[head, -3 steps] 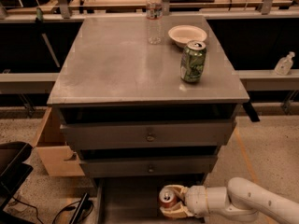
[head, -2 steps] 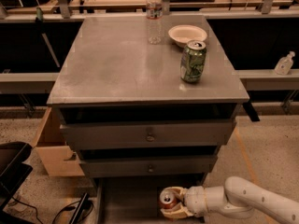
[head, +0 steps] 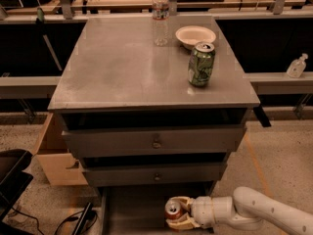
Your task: Place coke can into bottom drawer
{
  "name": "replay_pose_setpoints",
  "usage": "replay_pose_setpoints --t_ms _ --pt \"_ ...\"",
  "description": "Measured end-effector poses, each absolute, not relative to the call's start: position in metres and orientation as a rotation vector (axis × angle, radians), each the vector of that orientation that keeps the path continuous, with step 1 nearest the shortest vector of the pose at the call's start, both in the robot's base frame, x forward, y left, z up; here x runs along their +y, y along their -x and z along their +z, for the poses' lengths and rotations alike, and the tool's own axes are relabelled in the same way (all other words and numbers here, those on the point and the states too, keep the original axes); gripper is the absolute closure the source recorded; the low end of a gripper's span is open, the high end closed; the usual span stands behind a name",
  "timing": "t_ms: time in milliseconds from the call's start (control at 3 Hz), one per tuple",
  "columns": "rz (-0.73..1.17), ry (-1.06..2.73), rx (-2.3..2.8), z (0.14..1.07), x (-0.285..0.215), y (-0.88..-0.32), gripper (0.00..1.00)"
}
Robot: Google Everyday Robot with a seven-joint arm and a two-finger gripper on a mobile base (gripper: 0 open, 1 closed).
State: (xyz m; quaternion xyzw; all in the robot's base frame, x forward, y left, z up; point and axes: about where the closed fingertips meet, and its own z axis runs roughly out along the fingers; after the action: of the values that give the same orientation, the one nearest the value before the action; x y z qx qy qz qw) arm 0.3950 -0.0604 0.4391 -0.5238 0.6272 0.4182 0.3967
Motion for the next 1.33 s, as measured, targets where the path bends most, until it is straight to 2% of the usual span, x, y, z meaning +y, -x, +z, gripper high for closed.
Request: replay_pose_setpoints --t_ms 1333 --pt "1.03 1.37 1.25 0.306 -0.02 -0.444 1.0"
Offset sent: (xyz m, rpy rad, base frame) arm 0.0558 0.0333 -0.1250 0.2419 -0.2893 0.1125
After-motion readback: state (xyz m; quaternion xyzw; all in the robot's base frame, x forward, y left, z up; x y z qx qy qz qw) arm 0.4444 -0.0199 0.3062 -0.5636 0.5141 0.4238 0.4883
